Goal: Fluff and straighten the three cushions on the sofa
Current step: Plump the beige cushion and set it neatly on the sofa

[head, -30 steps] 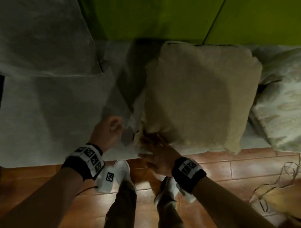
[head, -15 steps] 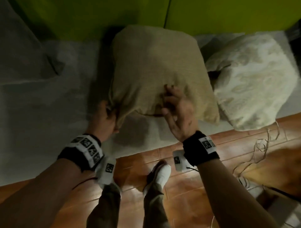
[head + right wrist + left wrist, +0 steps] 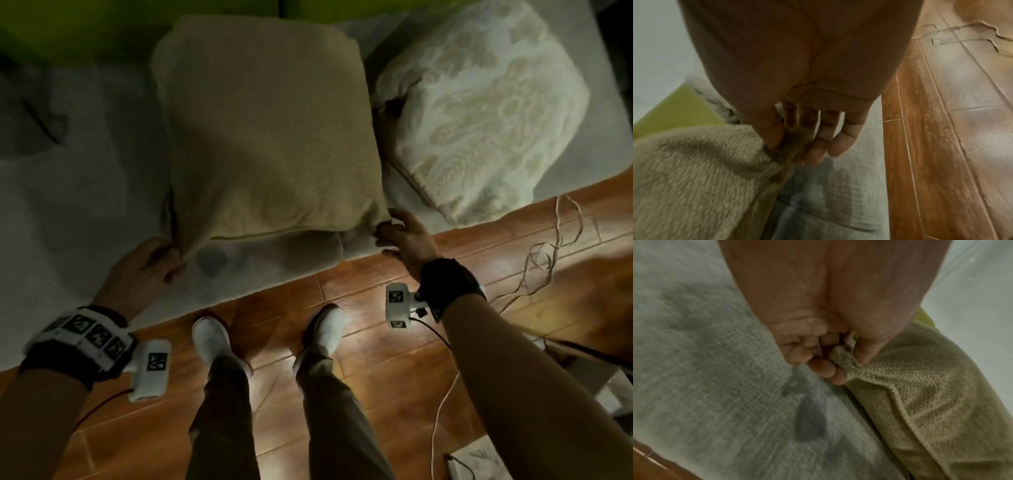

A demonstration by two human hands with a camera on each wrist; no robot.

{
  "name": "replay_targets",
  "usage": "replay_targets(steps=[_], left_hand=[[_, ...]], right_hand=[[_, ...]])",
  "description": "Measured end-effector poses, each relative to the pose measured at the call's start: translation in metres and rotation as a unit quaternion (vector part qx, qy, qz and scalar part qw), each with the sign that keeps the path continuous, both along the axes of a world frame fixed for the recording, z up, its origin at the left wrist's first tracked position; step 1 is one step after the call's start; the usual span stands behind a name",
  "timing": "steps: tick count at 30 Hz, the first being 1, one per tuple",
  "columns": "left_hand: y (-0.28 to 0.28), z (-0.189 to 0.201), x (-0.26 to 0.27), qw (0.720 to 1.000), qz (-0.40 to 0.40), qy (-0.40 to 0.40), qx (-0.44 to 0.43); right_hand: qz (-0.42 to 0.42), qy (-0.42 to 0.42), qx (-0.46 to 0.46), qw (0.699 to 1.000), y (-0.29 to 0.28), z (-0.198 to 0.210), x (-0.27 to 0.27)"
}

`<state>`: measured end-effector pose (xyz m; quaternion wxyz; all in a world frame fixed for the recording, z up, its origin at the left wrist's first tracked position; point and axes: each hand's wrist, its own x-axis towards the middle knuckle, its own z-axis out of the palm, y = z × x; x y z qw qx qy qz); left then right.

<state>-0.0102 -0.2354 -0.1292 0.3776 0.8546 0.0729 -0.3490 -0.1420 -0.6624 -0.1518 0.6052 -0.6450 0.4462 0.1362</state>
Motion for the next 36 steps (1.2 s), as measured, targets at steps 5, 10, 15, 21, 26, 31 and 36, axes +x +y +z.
replay_targets(steps=[5,10,15,21,26,31,36], left_hand=[[0.005,0.006,0.000,0.995,0.071,-0.059,0.033],[-0.002,0.007,-0.004,0.993,0.023,-0.012,0.119],[-0.041,0.032,0.012,0.969,0.056,-0.187,0.152],[-0.161,0.082,0.042,0.864,-0.209,-0.444,0.114],[-0.193,0.027,0.062,0.864,-0.293,-0.328,0.246],[-0.190,-0.012,0.048,0.856,-0.308,-0.294,0.293],[-0.192,-0.013,0.052,0.865,-0.307,-0.265,0.293]], right_hand=[[-0.002,-0.022,-0.044,0.999,-0.035,0.001,-0.009],[0.145,0.050,-0.118,0.981,-0.036,-0.009,-0.015],[0.207,-0.058,-0.366,0.906,-0.007,0.021,0.000],[0.322,-0.210,-0.427,0.818,0.042,0.054,0.075],[0.375,-0.123,-0.374,0.839,0.044,0.011,0.096],[0.365,-0.041,-0.307,0.878,0.032,-0.046,0.056],[0.429,0.043,-0.275,0.859,0.004,-0.053,0.003]])
